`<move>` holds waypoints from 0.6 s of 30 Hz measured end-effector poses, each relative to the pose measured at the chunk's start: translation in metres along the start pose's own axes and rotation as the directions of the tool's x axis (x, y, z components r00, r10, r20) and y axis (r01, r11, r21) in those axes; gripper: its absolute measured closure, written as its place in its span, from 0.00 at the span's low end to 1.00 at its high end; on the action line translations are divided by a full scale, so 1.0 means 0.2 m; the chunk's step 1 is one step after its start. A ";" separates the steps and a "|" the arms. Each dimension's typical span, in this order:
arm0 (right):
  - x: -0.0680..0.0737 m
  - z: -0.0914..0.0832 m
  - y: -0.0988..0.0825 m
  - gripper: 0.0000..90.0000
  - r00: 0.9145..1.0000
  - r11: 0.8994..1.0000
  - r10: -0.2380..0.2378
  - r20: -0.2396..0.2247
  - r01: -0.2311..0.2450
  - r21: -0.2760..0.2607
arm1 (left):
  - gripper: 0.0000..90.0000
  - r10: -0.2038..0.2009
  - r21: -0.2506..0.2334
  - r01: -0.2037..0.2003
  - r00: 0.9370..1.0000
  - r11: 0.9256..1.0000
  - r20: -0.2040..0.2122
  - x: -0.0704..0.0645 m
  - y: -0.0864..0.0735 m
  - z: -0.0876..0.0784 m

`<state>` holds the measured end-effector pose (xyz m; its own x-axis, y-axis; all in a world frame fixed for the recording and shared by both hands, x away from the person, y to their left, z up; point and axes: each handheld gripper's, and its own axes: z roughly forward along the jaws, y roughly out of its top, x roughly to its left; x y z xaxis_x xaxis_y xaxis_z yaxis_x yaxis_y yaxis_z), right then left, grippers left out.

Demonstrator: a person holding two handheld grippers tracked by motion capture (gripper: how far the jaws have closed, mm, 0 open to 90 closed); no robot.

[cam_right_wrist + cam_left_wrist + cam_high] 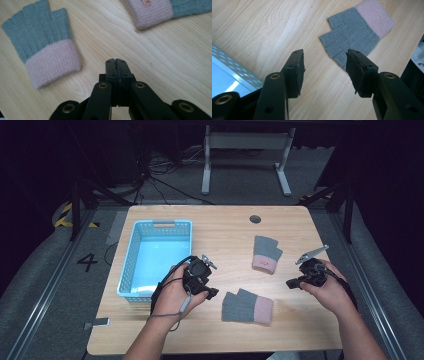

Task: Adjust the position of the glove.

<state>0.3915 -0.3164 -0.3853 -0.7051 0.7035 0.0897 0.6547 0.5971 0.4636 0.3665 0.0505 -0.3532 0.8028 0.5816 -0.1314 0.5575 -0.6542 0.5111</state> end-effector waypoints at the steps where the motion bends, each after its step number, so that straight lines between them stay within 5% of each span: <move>1: 0.01 0.00 0.00 1.00 1.000 1.000 -0.009 -0.005 0.009 0.003 | 0.55 0.004 0.002 -0.004 1.000 1.000 0.000 0.00 0.00 0.00; 13: 0.05 -0.03 0.01 1.00 0.996 0.998 -0.054 -0.064 0.055 0.009 | 0.64 0.011 0.002 -0.011 1.000 1.000 0.021 -0.03 0.00 -0.01; 18: 0.09 -0.04 0.01 1.00 0.989 0.994 -0.100 -0.111 0.104 0.032 | 0.65 0.024 0.001 -0.024 0.999 1.000 0.034 -0.04 0.00 -0.01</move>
<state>0.3775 -0.3057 -0.3763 -0.7931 0.5928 0.1402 0.5858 0.6791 0.4423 0.3605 0.0458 -0.3507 0.8228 0.5486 -0.1482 0.5383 -0.6686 0.5131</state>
